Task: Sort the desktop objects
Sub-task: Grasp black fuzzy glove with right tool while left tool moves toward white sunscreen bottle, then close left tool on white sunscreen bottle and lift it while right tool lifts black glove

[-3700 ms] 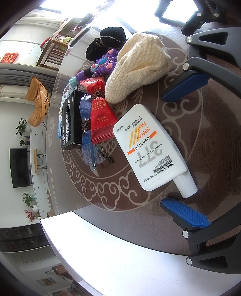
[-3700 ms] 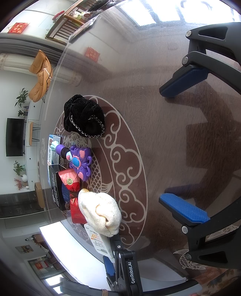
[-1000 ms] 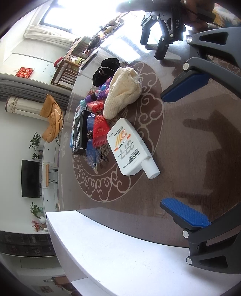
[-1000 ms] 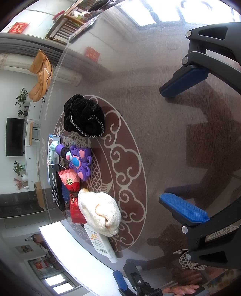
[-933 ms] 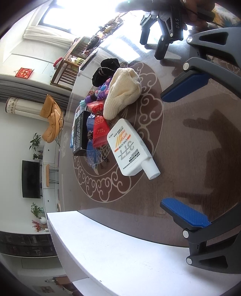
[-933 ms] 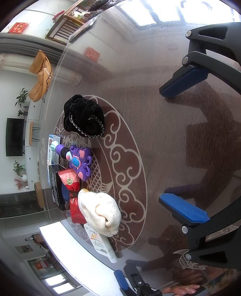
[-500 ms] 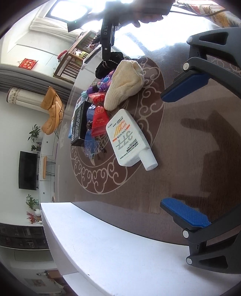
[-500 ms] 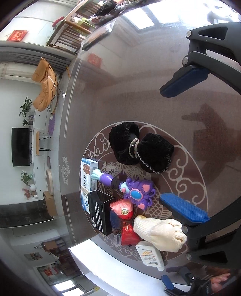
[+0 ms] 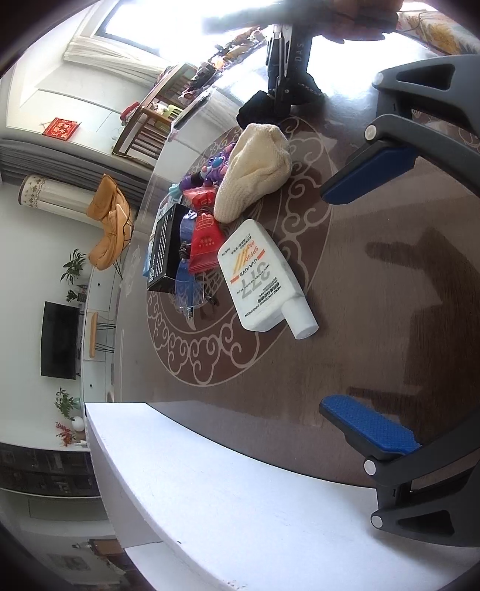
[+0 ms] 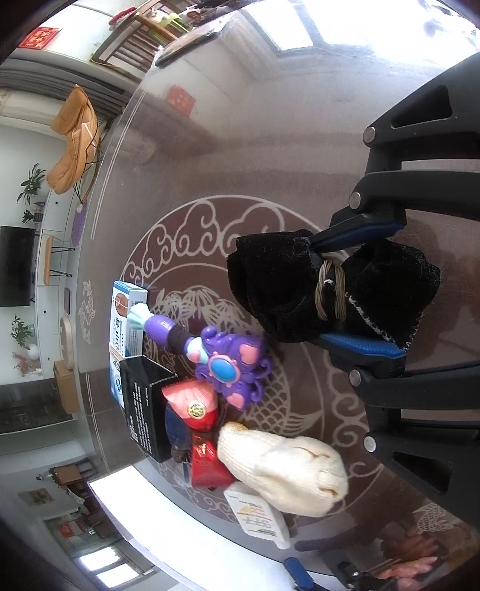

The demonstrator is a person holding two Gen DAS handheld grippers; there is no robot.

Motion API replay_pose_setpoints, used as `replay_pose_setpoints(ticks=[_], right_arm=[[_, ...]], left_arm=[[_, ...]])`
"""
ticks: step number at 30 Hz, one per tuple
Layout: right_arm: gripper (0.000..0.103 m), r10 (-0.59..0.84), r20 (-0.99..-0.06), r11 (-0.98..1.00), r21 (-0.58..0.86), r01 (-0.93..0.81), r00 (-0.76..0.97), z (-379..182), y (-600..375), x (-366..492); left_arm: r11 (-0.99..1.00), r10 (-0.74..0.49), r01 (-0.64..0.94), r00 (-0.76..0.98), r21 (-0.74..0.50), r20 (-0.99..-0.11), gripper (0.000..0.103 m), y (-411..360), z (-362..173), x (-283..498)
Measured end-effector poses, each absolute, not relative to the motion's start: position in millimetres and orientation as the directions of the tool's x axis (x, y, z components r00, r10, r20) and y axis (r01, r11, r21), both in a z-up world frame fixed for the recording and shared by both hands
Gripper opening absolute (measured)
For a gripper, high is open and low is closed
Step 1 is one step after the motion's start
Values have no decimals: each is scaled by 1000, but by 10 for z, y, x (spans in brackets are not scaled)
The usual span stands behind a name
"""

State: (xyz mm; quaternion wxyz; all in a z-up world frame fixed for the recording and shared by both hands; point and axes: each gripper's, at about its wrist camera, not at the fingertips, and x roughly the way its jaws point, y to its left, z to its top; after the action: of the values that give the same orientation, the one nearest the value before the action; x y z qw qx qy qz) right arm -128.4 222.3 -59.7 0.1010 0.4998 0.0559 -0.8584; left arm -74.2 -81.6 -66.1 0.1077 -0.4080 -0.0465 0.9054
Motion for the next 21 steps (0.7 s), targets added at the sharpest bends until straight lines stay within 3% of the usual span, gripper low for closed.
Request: replay_pose_setpoints(ticks=[6, 14, 18, 20, 21], right_arm=[[43, -238, -846, -957, 122, 262, -476, -564, 2288, -386], [44, -283, -809, -946, 147, 289, -515, -299, 2336, -24], [44, -304, -784, -946, 181, 269, -541, -172, 2451, 119], [44, -297, -772, -950, 179, 256, -562, -129, 2518, 189], [44, -288, -769, -953, 170, 251, -570, -120, 2538, 216]], left_arm=[[-942, 206, -336, -529, -20, -823, 103, -539, -492, -1269], [-914, 165, -405, -428, 25, -888, 103, -348, -774, -1616], [-892, 222, -452, -446, 4, -867, 103, -283, -786, -1458], [-875, 246, -485, -461, 10, -852, 75, -235, -749, -1352], [-882, 239, -471, -466, 10, -852, 67, -230, -727, -1342]])
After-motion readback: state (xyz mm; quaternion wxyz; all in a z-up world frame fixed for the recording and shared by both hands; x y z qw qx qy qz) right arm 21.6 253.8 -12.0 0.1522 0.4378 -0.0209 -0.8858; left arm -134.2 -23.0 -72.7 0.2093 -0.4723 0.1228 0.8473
